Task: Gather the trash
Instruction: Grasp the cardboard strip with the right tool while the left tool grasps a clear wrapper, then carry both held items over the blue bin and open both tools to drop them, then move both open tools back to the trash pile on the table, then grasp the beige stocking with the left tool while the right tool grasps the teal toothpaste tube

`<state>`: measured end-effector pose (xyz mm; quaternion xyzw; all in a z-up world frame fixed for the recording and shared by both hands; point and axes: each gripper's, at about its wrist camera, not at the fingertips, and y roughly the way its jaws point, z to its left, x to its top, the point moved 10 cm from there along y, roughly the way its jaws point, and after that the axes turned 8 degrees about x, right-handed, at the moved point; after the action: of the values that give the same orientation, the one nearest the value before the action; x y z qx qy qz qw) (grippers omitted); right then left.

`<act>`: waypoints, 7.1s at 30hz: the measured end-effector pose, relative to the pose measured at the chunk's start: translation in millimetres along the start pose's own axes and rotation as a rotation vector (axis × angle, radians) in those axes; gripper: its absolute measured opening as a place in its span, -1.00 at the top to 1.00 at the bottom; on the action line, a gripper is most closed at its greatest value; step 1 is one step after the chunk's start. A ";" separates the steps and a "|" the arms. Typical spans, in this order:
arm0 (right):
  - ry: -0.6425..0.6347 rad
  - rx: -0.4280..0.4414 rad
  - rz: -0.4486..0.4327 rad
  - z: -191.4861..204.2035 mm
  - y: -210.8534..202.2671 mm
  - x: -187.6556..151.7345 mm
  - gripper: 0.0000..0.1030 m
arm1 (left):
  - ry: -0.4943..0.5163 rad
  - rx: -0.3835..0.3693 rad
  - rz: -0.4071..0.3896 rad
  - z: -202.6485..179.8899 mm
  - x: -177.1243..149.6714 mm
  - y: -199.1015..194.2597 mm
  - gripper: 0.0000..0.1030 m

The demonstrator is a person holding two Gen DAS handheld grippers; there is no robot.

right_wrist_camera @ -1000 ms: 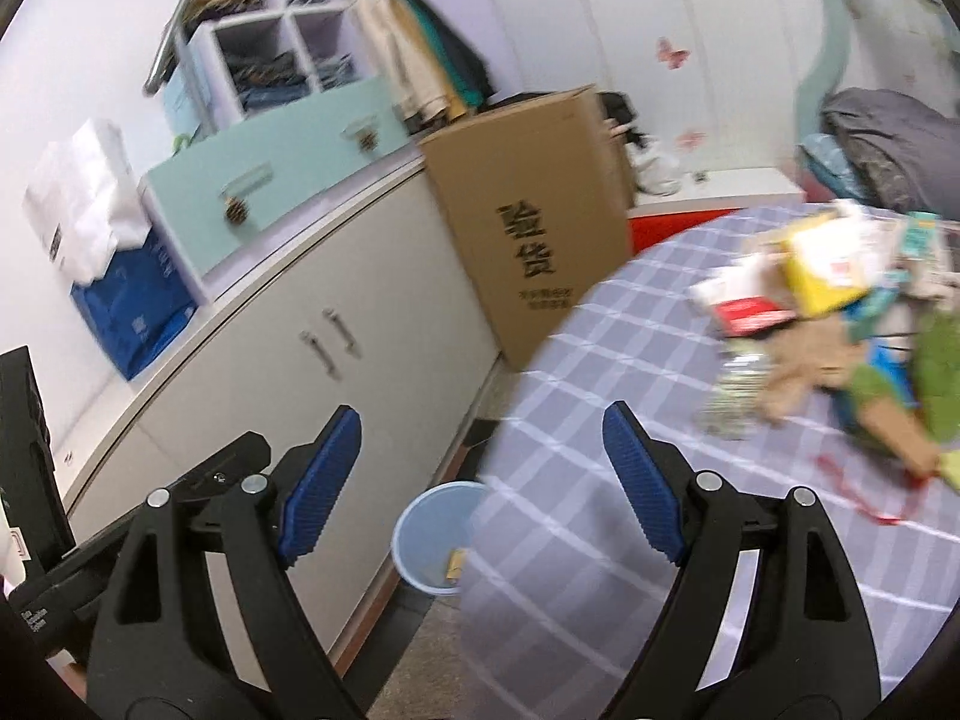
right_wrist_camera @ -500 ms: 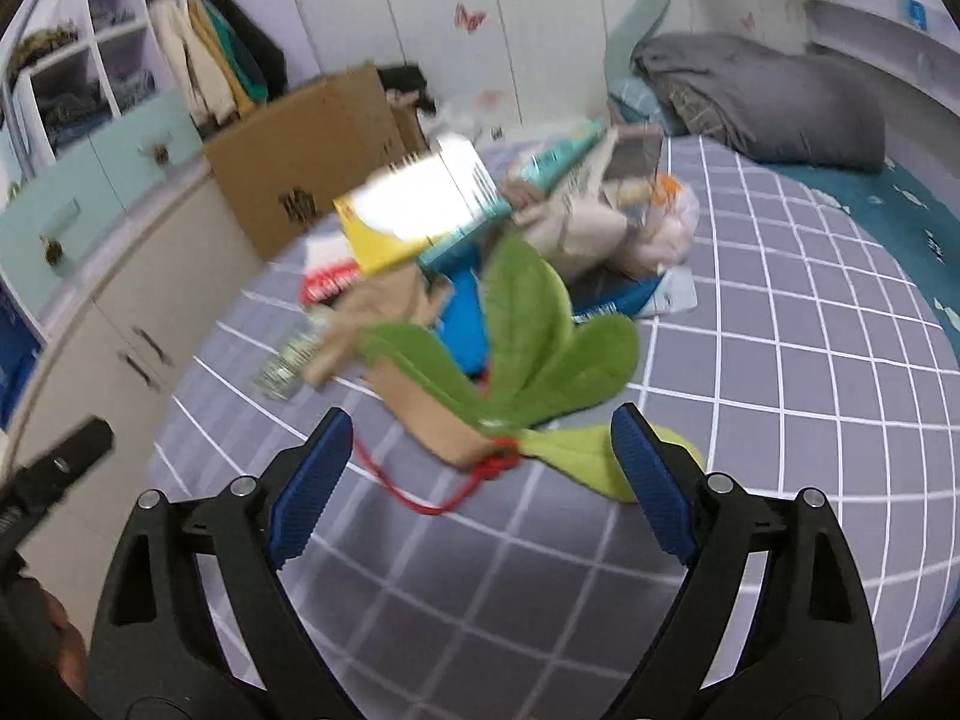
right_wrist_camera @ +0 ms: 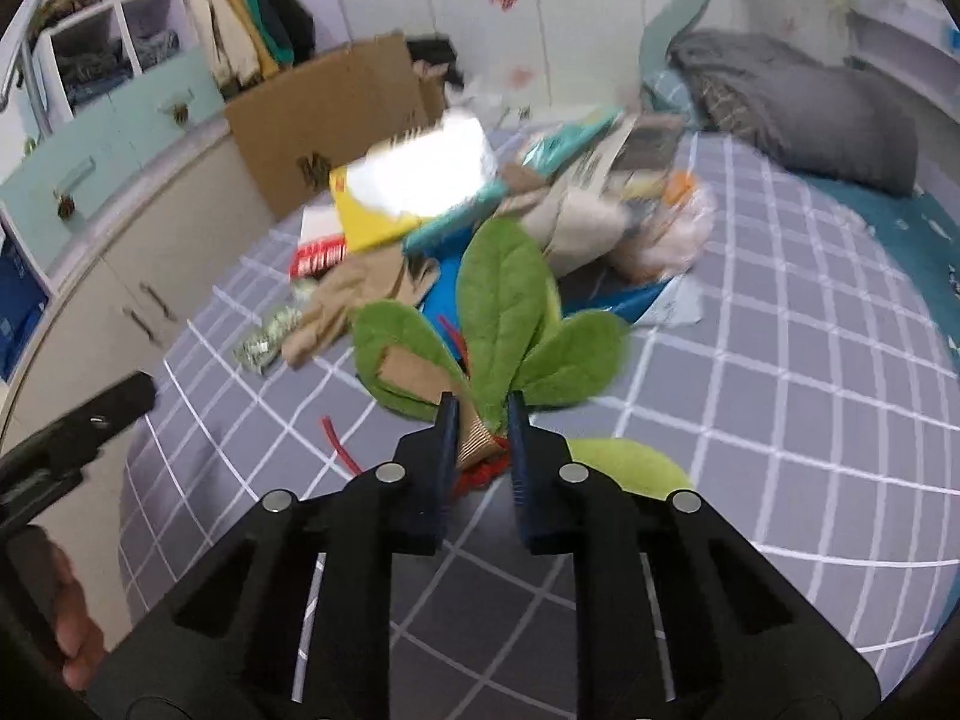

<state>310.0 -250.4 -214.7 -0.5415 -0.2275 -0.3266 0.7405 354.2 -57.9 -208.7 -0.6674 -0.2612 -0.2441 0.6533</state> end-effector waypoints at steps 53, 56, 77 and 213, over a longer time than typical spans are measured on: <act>-0.193 0.371 -0.016 219.2 7.0 34.6 0.72 | -0.162 -0.014 -0.073 152.8 9.9 -12.7 0.66; -0.238 0.406 0.016 259.4 23.7 25.0 0.72 | -0.212 0.025 -0.065 194.7 5.8 -6.4 0.66; -0.402 0.404 0.241 417.0 205.4 -60.6 -0.49 | -0.410 0.276 0.098 399.4 -43.9 75.9 0.66; 0.037 -0.055 0.015 -30.3 73.9 106.0 0.68 | -0.066 -0.038 -0.130 23.3 83.5 11.2 0.92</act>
<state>435.8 -289.6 -199.1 -0.5573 -0.2007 -0.3369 0.7318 423.5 -32.2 -162.0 -0.6692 -0.3208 -0.2686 0.6141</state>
